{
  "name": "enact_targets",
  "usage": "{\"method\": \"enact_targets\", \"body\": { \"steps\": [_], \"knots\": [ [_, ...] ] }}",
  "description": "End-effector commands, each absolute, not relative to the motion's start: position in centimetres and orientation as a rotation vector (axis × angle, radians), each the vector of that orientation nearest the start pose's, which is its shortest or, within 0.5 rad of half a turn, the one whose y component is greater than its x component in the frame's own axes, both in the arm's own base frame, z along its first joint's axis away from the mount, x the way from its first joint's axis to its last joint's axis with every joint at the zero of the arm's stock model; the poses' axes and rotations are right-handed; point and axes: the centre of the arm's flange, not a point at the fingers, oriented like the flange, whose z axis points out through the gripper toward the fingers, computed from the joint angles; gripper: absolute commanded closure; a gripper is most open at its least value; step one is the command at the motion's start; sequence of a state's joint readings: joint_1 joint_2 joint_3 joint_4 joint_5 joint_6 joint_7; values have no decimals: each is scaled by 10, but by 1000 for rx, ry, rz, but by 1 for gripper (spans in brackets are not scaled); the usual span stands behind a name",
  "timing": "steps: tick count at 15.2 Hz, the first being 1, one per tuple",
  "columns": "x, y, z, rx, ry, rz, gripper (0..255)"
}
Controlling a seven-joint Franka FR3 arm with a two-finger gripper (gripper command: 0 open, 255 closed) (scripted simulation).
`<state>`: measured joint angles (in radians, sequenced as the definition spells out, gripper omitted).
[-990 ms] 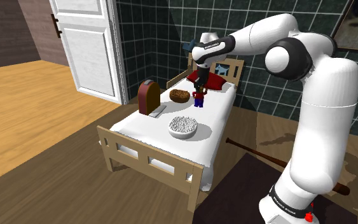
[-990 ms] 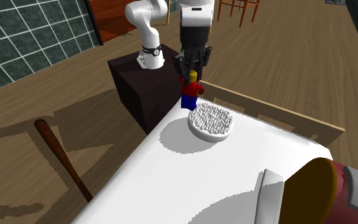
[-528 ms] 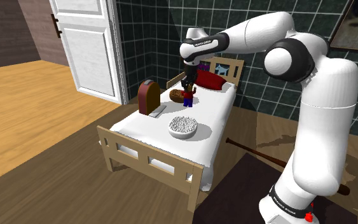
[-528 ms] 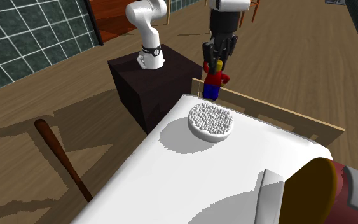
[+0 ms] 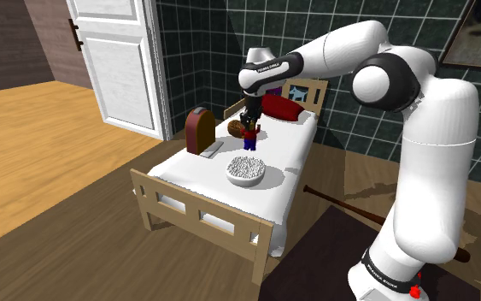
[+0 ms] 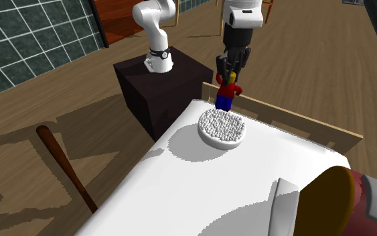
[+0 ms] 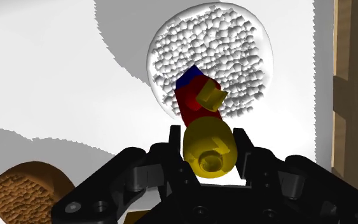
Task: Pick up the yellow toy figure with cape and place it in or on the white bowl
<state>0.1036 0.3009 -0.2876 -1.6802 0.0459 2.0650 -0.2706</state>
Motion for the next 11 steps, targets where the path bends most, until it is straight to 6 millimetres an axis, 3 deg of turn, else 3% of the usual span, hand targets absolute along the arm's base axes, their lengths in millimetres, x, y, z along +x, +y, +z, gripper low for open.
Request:
{"method": "enact_targets", "body": {
  "steps": [1, 11],
  "knots": [
    [645, -101, 429, -3199, -133, -137, 255],
    [645, -101, 376, -3199, -133, -137, 255]
  ]
}}
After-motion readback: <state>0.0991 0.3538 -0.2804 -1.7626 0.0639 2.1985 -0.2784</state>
